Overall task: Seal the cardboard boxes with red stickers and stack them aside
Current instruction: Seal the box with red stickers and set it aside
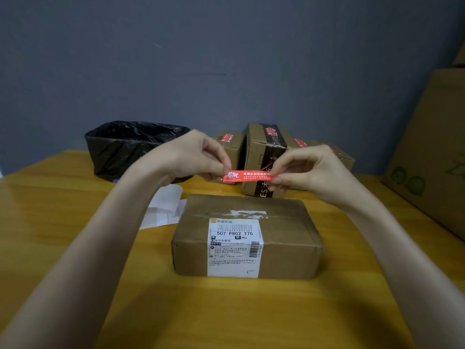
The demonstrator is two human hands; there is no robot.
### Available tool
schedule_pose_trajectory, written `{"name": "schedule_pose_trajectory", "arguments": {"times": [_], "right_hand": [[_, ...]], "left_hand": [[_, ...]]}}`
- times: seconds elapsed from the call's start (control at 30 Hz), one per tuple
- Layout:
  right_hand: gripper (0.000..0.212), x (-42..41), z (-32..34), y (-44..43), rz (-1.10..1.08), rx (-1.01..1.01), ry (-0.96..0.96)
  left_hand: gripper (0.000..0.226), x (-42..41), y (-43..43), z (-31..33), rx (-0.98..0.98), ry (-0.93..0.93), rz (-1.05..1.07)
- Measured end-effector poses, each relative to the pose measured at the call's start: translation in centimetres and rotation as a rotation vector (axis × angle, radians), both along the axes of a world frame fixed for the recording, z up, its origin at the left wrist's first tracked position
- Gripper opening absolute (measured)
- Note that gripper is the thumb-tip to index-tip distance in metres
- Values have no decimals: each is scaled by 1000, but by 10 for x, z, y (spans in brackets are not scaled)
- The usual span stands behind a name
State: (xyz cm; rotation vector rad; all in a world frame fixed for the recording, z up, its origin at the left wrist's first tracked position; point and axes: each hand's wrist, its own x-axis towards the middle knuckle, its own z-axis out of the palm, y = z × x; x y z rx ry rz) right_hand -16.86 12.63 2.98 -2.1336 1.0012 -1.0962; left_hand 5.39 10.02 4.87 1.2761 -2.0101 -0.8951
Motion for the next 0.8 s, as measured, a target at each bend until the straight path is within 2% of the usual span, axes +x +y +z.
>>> {"name": "schedule_pose_trajectory", "arguments": {"times": [0.2,0.3,0.43,0.53,0.63,0.8], "right_hand": [[24,-4,-8,-5,8,180,-32],[16,-4,-8,-3,2,226,-55],[9,4,-11,-8,-112,244,-204],[17,9,-11,-9,-187,286,-156],[9,13,-10,-8,-236,306,-93],[3,13,-8,-7,-293,325,-51]], "left_hand": [[7,1,-3,-3,-34,-8,26],[8,3,-4,-2,-28,-4,17],[10,0,-8,-6,-11,-15,9],[8,1,-11,-10,3,-24,25],[4,4,-12,-11,8,-50,20],[9,4,-10,-10,-3,-133,2]]}}
